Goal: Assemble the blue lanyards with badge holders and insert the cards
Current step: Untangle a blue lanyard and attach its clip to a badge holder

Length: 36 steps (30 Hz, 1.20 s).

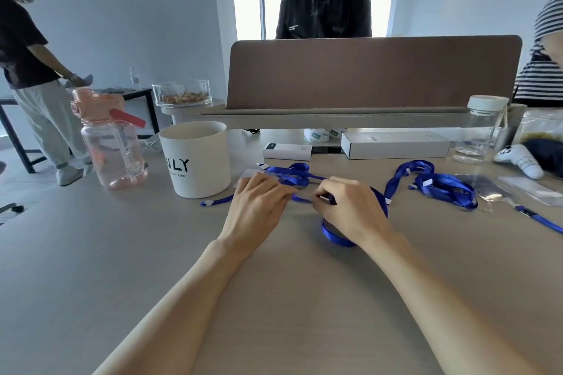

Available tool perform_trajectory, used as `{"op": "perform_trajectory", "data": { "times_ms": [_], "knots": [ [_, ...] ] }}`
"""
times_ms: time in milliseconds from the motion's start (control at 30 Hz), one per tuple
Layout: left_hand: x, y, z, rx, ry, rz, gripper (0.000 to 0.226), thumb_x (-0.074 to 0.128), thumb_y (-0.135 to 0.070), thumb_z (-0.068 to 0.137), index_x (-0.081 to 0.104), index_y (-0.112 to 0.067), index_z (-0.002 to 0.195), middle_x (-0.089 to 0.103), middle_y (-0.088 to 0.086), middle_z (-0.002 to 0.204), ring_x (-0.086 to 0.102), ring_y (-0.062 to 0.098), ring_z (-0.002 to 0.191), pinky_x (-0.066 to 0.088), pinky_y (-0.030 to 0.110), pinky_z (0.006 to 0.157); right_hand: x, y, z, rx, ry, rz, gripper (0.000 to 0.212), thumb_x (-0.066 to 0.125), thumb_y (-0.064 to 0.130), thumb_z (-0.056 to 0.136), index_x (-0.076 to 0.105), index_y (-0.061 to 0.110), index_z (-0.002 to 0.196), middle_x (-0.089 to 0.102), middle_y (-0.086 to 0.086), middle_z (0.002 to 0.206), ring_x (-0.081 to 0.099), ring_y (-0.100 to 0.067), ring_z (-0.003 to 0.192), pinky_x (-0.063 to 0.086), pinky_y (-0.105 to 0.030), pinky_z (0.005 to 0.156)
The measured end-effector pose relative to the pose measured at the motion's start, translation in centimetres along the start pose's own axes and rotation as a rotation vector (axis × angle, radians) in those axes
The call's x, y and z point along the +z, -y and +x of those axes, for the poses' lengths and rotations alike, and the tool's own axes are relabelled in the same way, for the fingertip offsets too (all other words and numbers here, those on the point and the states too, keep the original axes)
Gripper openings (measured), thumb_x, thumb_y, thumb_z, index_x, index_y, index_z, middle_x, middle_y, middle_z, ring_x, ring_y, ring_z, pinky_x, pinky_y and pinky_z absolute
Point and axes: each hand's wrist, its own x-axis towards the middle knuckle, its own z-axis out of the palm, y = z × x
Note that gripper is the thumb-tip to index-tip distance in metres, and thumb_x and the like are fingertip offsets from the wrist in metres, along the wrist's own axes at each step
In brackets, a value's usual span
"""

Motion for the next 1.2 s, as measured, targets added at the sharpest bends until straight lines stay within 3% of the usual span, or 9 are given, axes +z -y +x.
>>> {"op": "perform_trajectory", "data": {
  "times_ms": [233, 367, 500, 633, 733, 833, 1000, 1100, 1200],
  "knots": [
    [0.0, -0.9, 0.3, 0.053, -0.01, -0.073, 0.016, 0.063, -0.019, 0.092, 0.072, -0.016, 0.104, 0.056, -0.003, 0.079, 0.048, 0.018, 0.082, 0.046, 0.038, 0.066, 0.5, 0.2, -0.3, -0.094, -0.211, -0.046, 0.012, 0.068, 0.016, 0.083, 0.068, 0.013, 0.071, 0.055, 0.004, 0.064, 0.046, -0.014, 0.053, 0.038, -0.03, 0.046],
    [0.0, -1.4, 0.4, 0.059, -0.003, -0.116, 0.015, 0.062, -0.019, 0.093, 0.073, -0.016, 0.102, 0.056, -0.002, 0.077, 0.047, 0.019, 0.078, 0.046, 0.032, 0.068, 1.0, 0.2, 0.0, -0.081, -0.328, -0.104, 0.024, 0.064, 0.028, 0.091, 0.069, 0.014, 0.073, 0.056, 0.004, 0.062, 0.047, -0.014, 0.052, 0.039, -0.033, 0.044],
    [0.7, -1.3, -0.1, 0.133, 0.022, -0.003, 0.012, 0.063, -0.02, 0.091, 0.074, -0.021, 0.096, 0.059, -0.004, 0.081, 0.05, 0.018, 0.082, 0.041, 0.028, 0.068, 0.2, 1.1, 0.3, 0.19, -0.224, 0.406, 0.014, 0.065, 0.027, 0.092, 0.075, 0.018, 0.089, 0.071, 0.008, 0.075, 0.064, -0.008, 0.068, 0.052, -0.027, 0.061],
    [1.4, -0.1, -0.6, -0.154, 0.207, 0.045, 0.027, 0.063, -0.013, 0.08, 0.072, -0.024, 0.103, 0.063, -0.007, 0.108, 0.044, 0.014, 0.108, 0.044, 0.036, 0.088, -1.5, 1.6, 0.9, 0.52, -0.165, 0.967, 0.013, 0.059, 0.022, 0.096, 0.068, 0.013, 0.096, 0.076, 0.003, 0.09, 0.069, -0.009, 0.08, 0.054, -0.023, 0.063],
    [0.2, -0.5, -0.3, -0.42, 0.458, -0.254, 0.063, 0.054, -0.015, 0.074, 0.049, -0.026, 0.136, 0.048, -0.01, 0.135, 0.028, 0.011, 0.128, 0.022, 0.025, 0.101, -2.3, 2.0, 1.3, 0.537, -0.094, 1.259, 0.012, 0.05, 0.017, 0.1, 0.059, 0.009, 0.098, 0.076, -0.003, 0.101, 0.071, -0.021, 0.091, 0.055, -0.026, 0.06],
    [-0.8, -2.3, 0.8, -0.544, 0.598, -0.791, 0.079, 0.051, -0.022, 0.067, 0.035, -0.027, 0.144, 0.044, -0.016, 0.132, 0.032, 0.006, 0.128, 0.029, 0.022, 0.099, -2.7, 2.4, 1.5, 0.529, -0.048, 1.478, 0.013, 0.046, 0.012, 0.101, 0.057, 0.009, 0.094, 0.075, -0.01, 0.103, 0.072, -0.026, 0.093, 0.058, -0.029, 0.066],
    [-0.1, -5.7, 1.3, -0.644, 0.624, -1.022, 0.047, 0.071, -0.018, 0.085, 0.051, -0.022, 0.127, 0.066, -0.001, 0.11, 0.061, 0.008, 0.094, 0.049, 0.017, 0.077, -3.1, 2.6, 1.3, 0.604, -0.029, 1.635, 0.018, 0.043, 0.011, 0.101, 0.058, 0.009, 0.092, 0.072, -0.01, 0.082, 0.071, -0.023, 0.074, 0.059, -0.031, 0.068],
    [0.1, -5.4, 1.2, -0.655, 0.553, -0.912, 0.01, 0.066, -0.019, 0.089, 0.067, -0.017, 0.098, 0.067, -0.001, 0.087, 0.058, 0.002, 0.075, 0.045, 0.018, 0.073, -3.3, 2.3, 1.3, 0.612, -0.075, 1.721, 0.018, 0.043, 0.013, 0.101, 0.058, 0.01, 0.091, 0.067, -0.006, 0.074, 0.068, -0.021, 0.069, 0.059, -0.03, 0.066],
    [-0.6, -4.9, 1.3, -0.727, 0.518, -0.966, 0.009, 0.063, -0.017, 0.09, 0.064, -0.017, 0.098, 0.063, -0.005, 0.092, 0.055, -0.002, 0.075, 0.043, 0.012, 0.068, -3.4, 1.9, 1.4, 0.624, -0.094, 1.752, 0.017, 0.043, 0.013, 0.1, 0.057, 0.01, 0.09, 0.065, -0.005, 0.071, 0.065, -0.019, 0.066, 0.058, -0.028, 0.064]
  ]
}}
